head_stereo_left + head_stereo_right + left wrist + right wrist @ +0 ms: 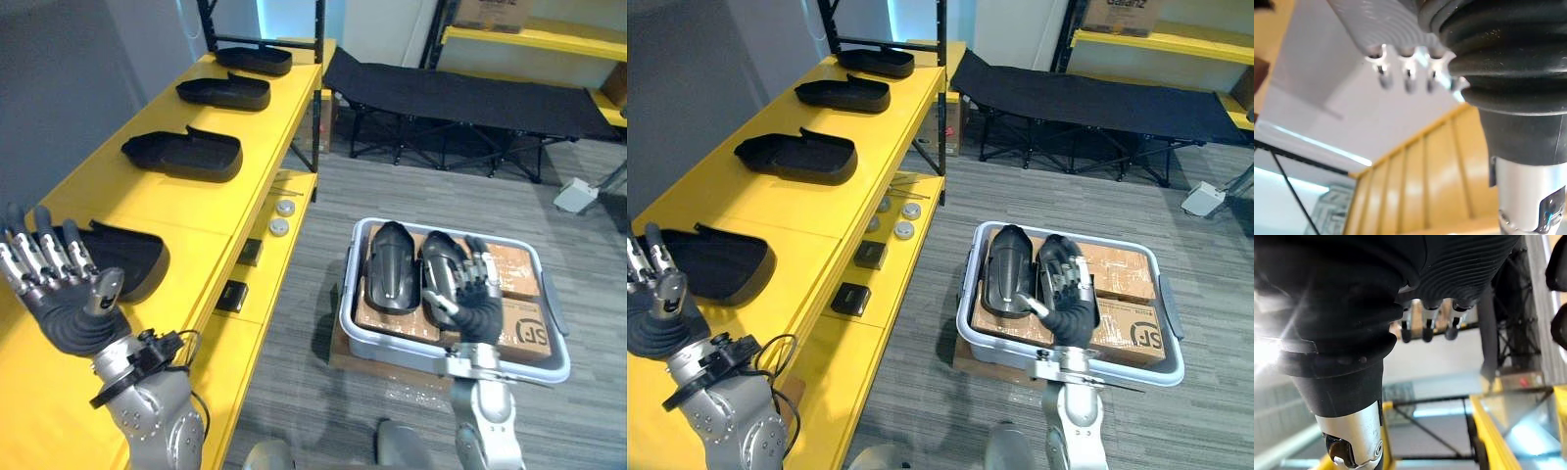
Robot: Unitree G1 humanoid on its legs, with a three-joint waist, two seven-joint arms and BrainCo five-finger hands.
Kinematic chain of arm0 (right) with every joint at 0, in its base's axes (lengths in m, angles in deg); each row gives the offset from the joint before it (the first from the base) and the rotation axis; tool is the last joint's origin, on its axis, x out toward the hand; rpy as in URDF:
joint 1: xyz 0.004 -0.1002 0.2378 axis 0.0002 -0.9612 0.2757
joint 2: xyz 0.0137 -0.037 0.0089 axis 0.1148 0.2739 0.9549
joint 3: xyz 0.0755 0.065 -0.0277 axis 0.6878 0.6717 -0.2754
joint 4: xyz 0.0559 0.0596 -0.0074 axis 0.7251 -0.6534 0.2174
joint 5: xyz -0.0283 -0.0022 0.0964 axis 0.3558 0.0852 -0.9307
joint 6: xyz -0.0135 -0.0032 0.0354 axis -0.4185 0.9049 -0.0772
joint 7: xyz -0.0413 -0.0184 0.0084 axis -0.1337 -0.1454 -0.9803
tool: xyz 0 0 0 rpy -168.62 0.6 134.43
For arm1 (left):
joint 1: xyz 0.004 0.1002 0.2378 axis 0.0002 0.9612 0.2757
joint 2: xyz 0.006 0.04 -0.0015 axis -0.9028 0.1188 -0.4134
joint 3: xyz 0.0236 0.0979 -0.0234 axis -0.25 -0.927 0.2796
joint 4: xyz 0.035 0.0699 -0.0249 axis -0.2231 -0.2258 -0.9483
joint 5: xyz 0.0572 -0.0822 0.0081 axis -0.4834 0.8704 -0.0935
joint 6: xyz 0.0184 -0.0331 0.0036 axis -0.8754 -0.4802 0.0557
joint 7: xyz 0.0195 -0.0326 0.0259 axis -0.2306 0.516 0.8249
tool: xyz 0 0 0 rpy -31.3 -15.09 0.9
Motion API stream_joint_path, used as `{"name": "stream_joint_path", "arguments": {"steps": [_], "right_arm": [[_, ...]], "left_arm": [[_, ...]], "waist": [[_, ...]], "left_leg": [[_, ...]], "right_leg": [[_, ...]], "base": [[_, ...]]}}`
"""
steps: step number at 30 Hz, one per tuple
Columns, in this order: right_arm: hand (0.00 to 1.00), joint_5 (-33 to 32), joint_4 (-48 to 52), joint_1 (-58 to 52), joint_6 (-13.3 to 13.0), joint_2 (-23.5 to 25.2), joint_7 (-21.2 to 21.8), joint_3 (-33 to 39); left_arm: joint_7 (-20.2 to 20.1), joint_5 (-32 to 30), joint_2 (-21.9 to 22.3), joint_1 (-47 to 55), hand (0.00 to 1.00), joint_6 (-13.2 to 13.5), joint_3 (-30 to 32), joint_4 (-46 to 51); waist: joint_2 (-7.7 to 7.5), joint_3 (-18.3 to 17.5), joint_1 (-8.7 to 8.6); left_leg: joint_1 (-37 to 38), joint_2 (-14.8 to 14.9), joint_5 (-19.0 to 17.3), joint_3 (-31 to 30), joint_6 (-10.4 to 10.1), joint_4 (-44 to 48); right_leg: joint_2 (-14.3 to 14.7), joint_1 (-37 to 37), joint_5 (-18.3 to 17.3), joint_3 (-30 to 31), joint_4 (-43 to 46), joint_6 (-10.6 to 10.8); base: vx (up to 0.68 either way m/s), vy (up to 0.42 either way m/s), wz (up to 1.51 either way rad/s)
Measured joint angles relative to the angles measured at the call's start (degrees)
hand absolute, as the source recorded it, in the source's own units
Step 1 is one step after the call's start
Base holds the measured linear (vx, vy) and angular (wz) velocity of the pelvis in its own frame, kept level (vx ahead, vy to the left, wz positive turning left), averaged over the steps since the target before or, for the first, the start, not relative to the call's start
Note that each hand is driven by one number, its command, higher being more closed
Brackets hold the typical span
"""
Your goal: Walk over and take plastic housings, then place them on the shelf
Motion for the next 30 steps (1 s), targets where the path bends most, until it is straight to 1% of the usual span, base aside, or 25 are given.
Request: {"name": "stream_joint_path", "arguments": {"steps": [1, 2, 3, 4, 5, 6, 7, 8, 9, 10, 11, 12, 13, 14, 16, 17, 18, 20, 22, 23, 24, 25, 27, 28, 30], "right_arm": [[0.0, 1.96, -0.03, -0.59, 1.15, 0.49, -1.45, 0.02], [0.0, 3.28, -0.03, -1.1, 1.85, 0.67, -2.35, 0.03], [0.0, 5.32, -0.07, -2.0, 3.11, 1.12, -3.8, 0.02], [0.0, 6.38, -0.07, -2.78, 3.97, 1.4, -4.39, 0.03], [0.0, 6.26, -0.31, -3.18, 5.04, 1.49, -4.28, 0.04], [0.0, 6.12, -0.42, -3.29, 5.61, 1.44, -4.15, 0.07], [0.0, 6.11, -0.72, -3.24, 6.78, 0.73, -3.63, 1.59], [0.0, 6.31, -1.8, -2.49, 7.38, -0.96, -2.96, 4.87], [0.0, 6.31, -2.55, -2.54, 7.68, -1.87, -2.95, 6.87], [0.0, 6.1, -3.65, -4.03, 8.36, -3.18, -2.6, 10.28], [0.0, 5.87, -3.53, -5.41, 8.32, -3.85, -2.17, 12.68], [0.0, 5.02, -3.6, -6.25, 8.31, -4.24, -1.53, 14.82], [0.0, 3.58, -3.59, -6.92, 8.28, -4.72, -1.4, 16.25], [0.0, 2.1, -3.72, -6.9, 8.29, -5.54, -0.47, 16.89], [0.0, -0.78, -5.64, -5.17, 8.35, -6.87, -0.31, 16.94], [0.0, -1.21, -7.09, -4.03, 8.58, -7.1, -0.31, 17.07], [0.0, -1.63, -12.37, 0.34, 9.88, -8.43, -0.47, 17.24], [0.0, -1.6, -15.89, 3.36, 11.04, -8.93, -0.55, 17.18], [0.0, -1.71, -24.29, 10.41, 14.61, -10.19, -0.36, 15.57], [0.0, -1.72, -26.77, 12.33, 15.14, -10.92, -0.26, 14.91], [0.0, -1.77, -31.33, 15.8, 15.87, -12.47, 0.1, 14.02], [0.0, -2.3, -35.62, 19.1, 16.04, -14.13, 0.07, 13.42], [0.0, -3.32, -39.88, 23.83, 16.11, -15.75, -0.94, 12.81], [0.0, -3.31, -43.29, 29.04, 16.07, -17.3, -2.64, 12.78], [0.0, -3.48, -47.54, 35.07, 15.97, -19.86, -4.13, 12.76]], "left_arm": [[-1.41, 2.36, 0.03, -0.07, 0.0, -0.02, -0.57, -0.08], [-1.89, 3.13, 0.04, -0.18, 0.0, 0.01, -1.04, -0.22], [-2.48, 4.46, -0.3, -0.46, 0.0, 0.03, -2.5, -0.85], [-2.12, 4.47, -0.54, -0.69, 0.0, 0.05, -3.33, -1.97], [-0.28, 4.38, -0.65, -1.25, 0.0, 0.09, -4.4, -3.44], [0.36, 4.37, -0.63, -1.44, 0.0, 0.1, -4.71, -3.95], [1.67, 4.32, 0.61, -1.93, 0.0, -0.04, -5.54, -4.92], [2.52, 4.43, 3.52, -2.83, 0.0, -0.5, -8.1, -7.06], [2.51, 4.42, 4.44, -2.97, 0.0, -1.47, -9.89, -7.93], [2.47, 3.73, 5.22, -2.91, 0.0, -3.81, -12.66, -8.21], [2.21, 2.8, 5.18, -2.35, 0.0, -4.82, -14.09, -8.19], [1.61, 2.24, 5.17, -1.84, 0.0, -5.36, -14.92, -8.18], [0.25, 2.28, 5.11, -1.01, 0.0, -5.98, -15.44, -8.0], [-0.91, 2.25, 4.87, 0.41, 0.0, -6.96, -15.43, -7.94], [-2.48, 2.79, 3.85, 2.24, 0.0, -8.58, -15.22, -8.51], [-3.24, 3.12, 3.29, 2.56, 0.0, -9.3, -15.12, -9.19], [-5.69, 4.74, 2.03, 3.77, 0.0, -11.54, -15.19, -11.43], [-7.21, 4.9, 1.43, 4.18, 0.0, -12.94, -15.45, -13.35], [-10.01, 4.81, -0.47, 4.89, 0.0, -15.34, -15.96, -14.95], [-10.52, 4.72, -1.22, 4.82, 0.0, -15.58, -16.08, -14.98], [-11.51, 4.37, -2.32, 4.5, 0.0, -15.91, -17.12, -15.1], [-12.04, 3.62, -3.42, 3.52, 0.0, -16.28, -18.06, -15.55], [-12.08, 2.16, -4.15, 2.17, 0.0, -16.56, -18.76, -15.91], [-12.12, 2.07, -4.4, 1.09, 0.0, -16.76, -19.97, -16.13], [-12.21, 2.0, -4.39, -0.39, 0.0, -17.19, -20.89, -16.81]], "waist": [[-0.54, -0.3, -0.08], [-0.72, -0.41, -0.27], [-1.26, -0.65, -0.58], [-1.71, -0.82, -0.71], [-2.69, -0.72, -1.45], [-3.5, -0.96, -1.79], [-3.6, -1.11, -2.45], [-0.29, 0.73, -3.73], [-0.04, 1.01, -4.6], [0.36, 0.77, -5.62], [0.78, 0.55, -5.63], [0.93, 0.53, -5.61], [1.0, 0.49, -5.33], [1.26, 0.32, -4.94], [1.59, 0.1, -3.76], [1.37, 0.17, -3.68], [1.02, 0.37, -2.63], [0.65, 0.6, -1.84], [-0.17, 1.07, -0.45], [-0.34, 1.18, -0.15], [-0.51, 1.28, 0.66], [-0.64, 1.37, 1.12], [-0.73, 1.95, 1.49], [-0.58, 3.63, 2.41], [-0.63, 5.34, 3.45]], "left_leg": [[-0.32, 1.39, 0.17, 0.85, -1.52, 0.2], [-0.57, 2.19, 0.13, 1.18, -2.44, 0.66], [-0.62, 3.9, -0.06, 2.36, -4.33, 1.63], [-0.22, 4.94, 0.05, 3.02, -5.98, 1.96], [0.86, 6.38, 0.79, 3.74, -8.21, 1.52], [1.25, 6.8, 1.41, 3.88, -9.42, 0.82], [1.41, 8.31, 2.48, 3.35, -10.33, -0.55], [0.92, 10.9, 4.79, 0.5, -8.43, -1.72], [-0.14, 11.1, 7.31, -0.34, -6.46, -2.38], [-2.0, 10.84, 13.07, 0.6, -2.02, -2.82], [-2.86, 10.55, 14.66, 1.74, -1.34, -2.74], [-3.25, 9.38, 13.72, 2.89, -2.69, -2.03], [-3.7, 6.79, 11.9, 3.43, -4.32, -1.43], [-4.19, 4.36, 10.5, 3.92, -4.04, -1.29], [-4.66, 1.37, 9.54, 4.13, -2.8, -3.95], [-4.2, 0.9, 9.8, 3.47, -3.13, -5.57], [-2.8, -0.84, 10.83, 2.86, -4.87, -10.86], [-2.54, -1.81, 11.2, 3.13, -5.13, -12.18], [-2.57, -2.64, 11.36, 3.64, -4.82, -11.9], [-2.75, -2.89, 11.46, 3.6, -4.66, -11.94], [-3.62, -3.19, 11.59, 3.25, -4.47, -11.8], [-5.08, -3.55, 11.99, 2.16, -4.06, -11.64], [-6.84, -3.81, 12.46, 0.59, -3.99, -11.22], [-8.01, -3.64, 12.48, -0.4, -3.99, -10.07], [-9.99, -3.75, 12.74, -1.36, -3.88, -9.31]], "right_leg": [[-1.83, 0.02, 0.11, 0.12, -0.1, -0.06], [-2.47, 0.04, 0.1, 0.13, -0.26, -0.04], [-3.47, 0.02, 0.08, -0.31, -0.31, 0.27], [-3.86, 0.12, 0.21, -1.33, -0.79, 1.4], [-3.83, 1.26, 0.17, -3.79, -3.87, 5.1], [-3.74, 1.51, -0.81, -5.43, -5.49, 7.5], [-2.5, 2.21, -7.77, -8.17, -6.16, 12.97], [0.21, 1.53, -9.99, -9.6, -5.18, 11.66], [0.65, 1.12, -10.59, -10.27, -4.98, 10.52], [0.86, 0.92, -10.93, -11.7, -5.33, 9.42], [0.6, 1.53, -10.65, -12.75, -6.73, 8.62], [0.69, 2.95, -9.98, -13.97, -8.91, 7.62], [1.04, 5.08, -8.6, -15.21, -12.1, 6.7], [2.09, 6.73, -7.12, -16.05, -14.89, 6.1], [3.21, 6.84, -5.89, -17.13, -16.76, 5.79], [3.23, 6.66, -5.72, -17.49, -16.83, 5.95], [2.6, 5.72, -4.79, -17.53, -17.38, 6.76], [2.12, 5.86, -3.51, -17.39, -18.84, 7.33], [1.69, 7.36, -0.54, -17.49, -22.76, 7.65], [1.7, 7.76, 0.23, -17.6, -23.92, 7.73], [1.75, 8.38, 1.65, -18.26, -26.39, 7.78], [1.8, 8.77, 2.83, -19.51, -28.24, 7.74], [1.98, 8.73, 3.63, -20.82, -29.35, 7.71], [2.29, 8.72, 4.2, -21.59, -29.61, 7.42], [2.39, 7.94, 4.7, -22.44, -29.8, 7.31]], "base": [[-0.08, -0.322, -0.52], [-0.04, -0.385, -0.63], [-0.02, -0.349, -0.61], [0.0, -0.511, -0.71], [0.04, -0.593, -0.61], [0.05, -0.626, -0.67], [0.04, -0.778, -0.49], [0.01, -0.621, -0.23], [-0.01, -0.712, 0.24], [0.0, -0.425, 0.38], [0.02, -0.443, 0.33], [0.04, -0.325, 0.26], [0.05, -0.303, 0.22], [0.05, -0.205, 0.19], [0.03, -0.083, 0.15], [-0.01, -0.013, 0.21], [-0.03, 0.02, 0.15], [-0.05, 0.07, 0.0], [-0.06, 0.12, -0.07], [-0.08, 0.091, 0.02], [-0.09, 0.062, 0.22], [-0.08, 0.037, 0.32], [-0.08, 0.023, 0.37], [-0.11, 0.025, 0.29], [-0.14, 0.03, 0.25]]}}
